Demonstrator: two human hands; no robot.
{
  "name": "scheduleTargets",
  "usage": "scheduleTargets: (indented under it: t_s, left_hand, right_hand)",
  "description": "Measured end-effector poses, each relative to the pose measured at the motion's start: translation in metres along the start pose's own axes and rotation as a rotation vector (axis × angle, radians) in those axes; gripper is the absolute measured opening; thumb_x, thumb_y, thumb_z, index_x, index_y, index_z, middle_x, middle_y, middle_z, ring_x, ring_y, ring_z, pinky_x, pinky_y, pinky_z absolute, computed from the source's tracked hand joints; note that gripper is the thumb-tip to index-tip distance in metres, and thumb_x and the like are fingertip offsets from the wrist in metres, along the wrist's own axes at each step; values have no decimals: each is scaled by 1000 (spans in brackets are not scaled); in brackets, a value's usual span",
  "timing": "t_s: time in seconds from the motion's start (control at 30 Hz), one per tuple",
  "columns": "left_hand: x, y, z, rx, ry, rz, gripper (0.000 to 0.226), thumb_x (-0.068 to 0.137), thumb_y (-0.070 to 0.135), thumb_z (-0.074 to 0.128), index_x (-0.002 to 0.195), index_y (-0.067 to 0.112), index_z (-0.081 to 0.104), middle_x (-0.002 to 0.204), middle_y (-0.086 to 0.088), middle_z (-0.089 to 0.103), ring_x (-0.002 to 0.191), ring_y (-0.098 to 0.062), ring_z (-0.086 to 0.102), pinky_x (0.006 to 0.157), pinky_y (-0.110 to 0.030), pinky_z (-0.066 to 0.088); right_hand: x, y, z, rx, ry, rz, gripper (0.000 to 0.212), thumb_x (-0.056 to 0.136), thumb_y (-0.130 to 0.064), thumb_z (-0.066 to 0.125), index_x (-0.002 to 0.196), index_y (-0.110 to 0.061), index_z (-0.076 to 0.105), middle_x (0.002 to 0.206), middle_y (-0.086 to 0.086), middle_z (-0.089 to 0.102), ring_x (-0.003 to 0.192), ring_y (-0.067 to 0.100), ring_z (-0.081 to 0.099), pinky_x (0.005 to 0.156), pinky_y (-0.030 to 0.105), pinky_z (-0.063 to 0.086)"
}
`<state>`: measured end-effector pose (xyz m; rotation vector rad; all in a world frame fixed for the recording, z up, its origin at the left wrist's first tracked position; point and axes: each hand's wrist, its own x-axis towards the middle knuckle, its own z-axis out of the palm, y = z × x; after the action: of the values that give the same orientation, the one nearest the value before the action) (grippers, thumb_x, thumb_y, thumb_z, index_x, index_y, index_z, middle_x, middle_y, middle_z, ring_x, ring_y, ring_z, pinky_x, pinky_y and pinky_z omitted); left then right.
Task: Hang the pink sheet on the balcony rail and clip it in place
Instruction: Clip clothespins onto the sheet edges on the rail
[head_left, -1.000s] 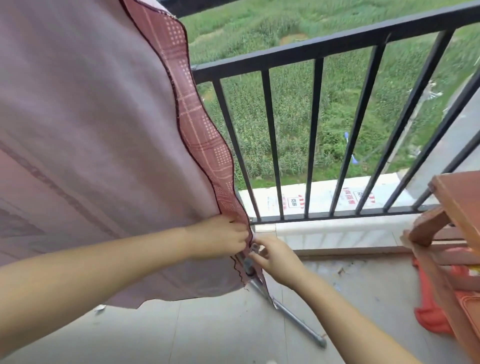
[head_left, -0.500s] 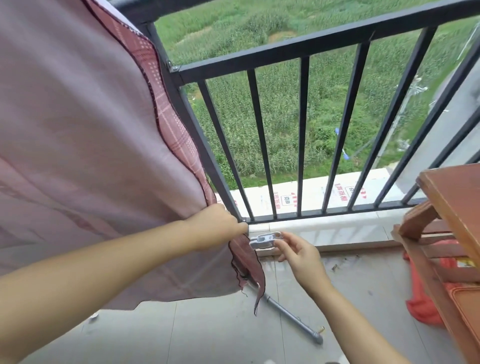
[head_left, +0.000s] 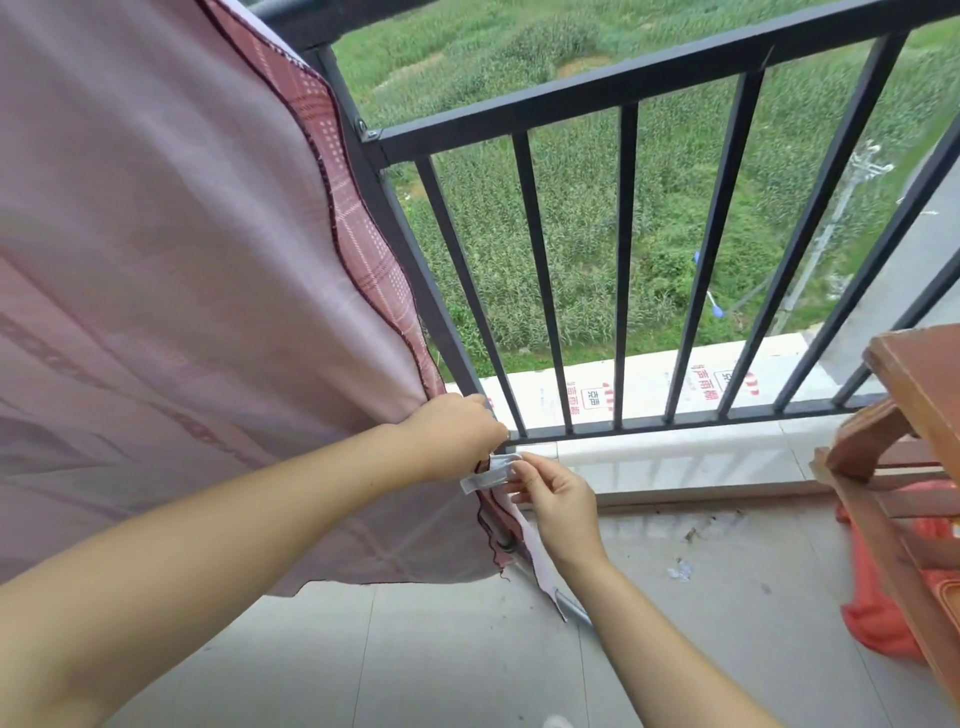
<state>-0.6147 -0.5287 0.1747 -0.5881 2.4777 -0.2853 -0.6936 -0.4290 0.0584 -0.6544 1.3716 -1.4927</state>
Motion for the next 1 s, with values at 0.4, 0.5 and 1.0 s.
scheduleTargets:
  t_s: [0.4,0.5,1.0]
  left_hand:
    - [17,11,-14,-23,-121,-61,23,90,12,44,108,10,59,113,-9,58,108,-29,54,81,-38,46]
    - [61,48,-37,-94,-55,42,27,92,24,45,113,13,56,117,-9,58,111,-30,54,84,-37,45]
    - [287,421,-173,-516,-9,550,36,92,21,40,128,15,44,127,-14,50,118,-33,50,95,-44,46]
  right_hand:
    - [-24,-4,-64,-164,-159,218,50,89,-27,57,129,-34,29,100,0,63,83,10,65,68,20,51]
    - [-32,-12,-138,-238,-2,260,43,91,-22,52,130,-26,35,94,0,61,81,12,63,69,23,49]
    - [-115,-45,-520,-863,930,429,46,85,4,39,127,-11,51,133,15,48,124,31,44,103,36,35]
